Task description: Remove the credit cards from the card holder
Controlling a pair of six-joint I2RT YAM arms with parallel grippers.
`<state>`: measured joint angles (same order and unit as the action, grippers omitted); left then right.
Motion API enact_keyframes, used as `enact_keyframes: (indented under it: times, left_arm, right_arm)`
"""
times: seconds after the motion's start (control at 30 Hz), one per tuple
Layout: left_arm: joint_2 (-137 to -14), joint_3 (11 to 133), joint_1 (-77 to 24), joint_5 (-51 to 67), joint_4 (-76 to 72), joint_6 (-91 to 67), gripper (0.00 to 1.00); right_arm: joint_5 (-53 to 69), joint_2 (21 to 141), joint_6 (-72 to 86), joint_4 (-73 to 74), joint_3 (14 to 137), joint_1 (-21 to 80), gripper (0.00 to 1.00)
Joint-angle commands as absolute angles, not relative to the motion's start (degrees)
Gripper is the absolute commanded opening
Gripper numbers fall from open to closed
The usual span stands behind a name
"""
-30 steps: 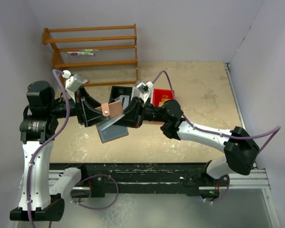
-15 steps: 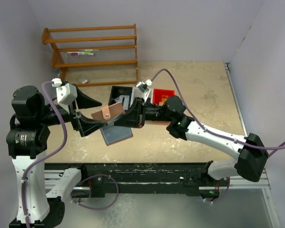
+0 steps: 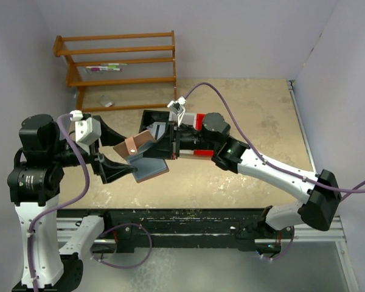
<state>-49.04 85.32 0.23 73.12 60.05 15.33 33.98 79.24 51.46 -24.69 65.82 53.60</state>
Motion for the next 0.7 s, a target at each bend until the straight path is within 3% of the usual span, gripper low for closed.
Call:
enact_keyframes:
  times: [0.0,0.1,0.27,0.37,0.47,0.67]
  left_arm:
    - [-48.4,85.4,0.1,74.4,61.2,17.8,0.88]
    - [-46.7,82.0,0.1,68.6,58.0,15.8,0.82]
    - [-47.0,78.3,0.1,60.6,53.0,13.4,0.61]
    - [-48.8,78.1,0.1,60.9,52.1,11.1,0.43]
    - [-50.0,79.1,0.1,64.1,52.5,9.3,0.31]
    - [-49.5,78.9,0.1,67.2,51.6,5.3,0.07]
  right_arm:
    - [32.6,78.6,49.2,-22.6,69.0,53.5,0.0]
    - [31.0,78.5,47.7,-21.9,70.4,53.5,0.0]
    - [33.0,79.1,48.6,-22.4,72.2,53.7,0.0]
    - [35.2,80.0,49.0,-22.2,73.5,53.7,0.0]
    - [39.2,80.9,50.0,-21.1,74.1,53.7,0.0]
    - [43.6,80.8,53.5,-26.1,72.4,53.4,0.12]
